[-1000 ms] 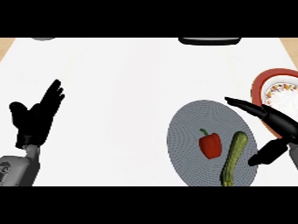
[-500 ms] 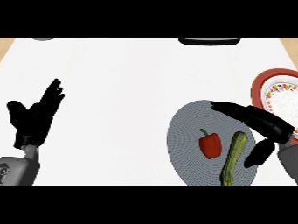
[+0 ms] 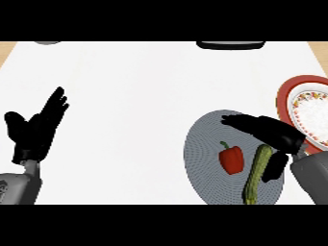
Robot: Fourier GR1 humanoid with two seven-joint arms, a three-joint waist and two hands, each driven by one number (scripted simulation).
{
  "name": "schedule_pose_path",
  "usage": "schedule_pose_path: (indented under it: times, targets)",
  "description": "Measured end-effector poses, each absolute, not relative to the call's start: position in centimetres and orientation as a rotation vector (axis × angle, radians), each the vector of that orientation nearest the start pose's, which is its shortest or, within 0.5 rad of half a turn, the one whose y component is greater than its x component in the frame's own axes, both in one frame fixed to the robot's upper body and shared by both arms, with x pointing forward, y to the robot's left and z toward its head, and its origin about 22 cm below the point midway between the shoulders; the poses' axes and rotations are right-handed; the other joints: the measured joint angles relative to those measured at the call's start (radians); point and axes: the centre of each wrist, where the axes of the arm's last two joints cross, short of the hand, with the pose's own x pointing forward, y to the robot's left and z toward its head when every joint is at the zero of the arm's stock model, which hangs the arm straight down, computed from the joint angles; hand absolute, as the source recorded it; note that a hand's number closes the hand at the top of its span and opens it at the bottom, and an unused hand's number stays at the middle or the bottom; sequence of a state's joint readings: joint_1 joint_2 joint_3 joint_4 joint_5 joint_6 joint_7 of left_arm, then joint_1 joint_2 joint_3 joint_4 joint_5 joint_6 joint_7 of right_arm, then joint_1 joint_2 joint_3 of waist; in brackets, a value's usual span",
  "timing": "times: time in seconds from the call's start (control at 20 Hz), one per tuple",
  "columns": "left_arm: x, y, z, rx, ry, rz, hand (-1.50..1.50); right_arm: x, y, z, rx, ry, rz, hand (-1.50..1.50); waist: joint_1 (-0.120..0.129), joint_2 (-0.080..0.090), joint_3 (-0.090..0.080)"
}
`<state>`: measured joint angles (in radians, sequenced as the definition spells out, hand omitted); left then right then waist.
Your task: Pick the bell pepper from the placemat and place it in the plate
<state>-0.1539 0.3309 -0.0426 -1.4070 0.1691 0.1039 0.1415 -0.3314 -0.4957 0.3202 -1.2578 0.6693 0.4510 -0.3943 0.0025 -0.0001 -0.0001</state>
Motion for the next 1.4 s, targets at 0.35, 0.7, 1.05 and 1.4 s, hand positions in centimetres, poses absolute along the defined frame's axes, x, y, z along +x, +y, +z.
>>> schedule_pose_path:
  times: [0.35, 0.7, 1.05, 1.4]
  targets:
    - [28.2, 28.7, 2.2, 0.176, -1.409, -0.078, 0.0, 31.2, -24.6, 1.3, -0.16, -1.308, 1.609, -1.5, 0.0, 0.0, 0.0]
    - [28.4, 28.2, 2.0, 0.172, -1.406, -0.078, 0.0, 31.4, -23.8, 0.3, -0.198, -1.288, 1.64, -1.5, 0.0, -0.001, -0.002]
    - [28.6, 28.0, 2.2, 0.18, -1.408, -0.078, 0.0, 31.5, -23.5, -0.8, -0.184, -1.233, 1.744, 1.5, 0.002, -0.004, -0.005]
    - [28.6, 28.7, 1.7, 0.184, -1.409, -0.088, 0.0, 31.6, -22.4, -1.1, -0.138, -1.293, 1.802, 1.5, 0.001, -0.009, -0.008]
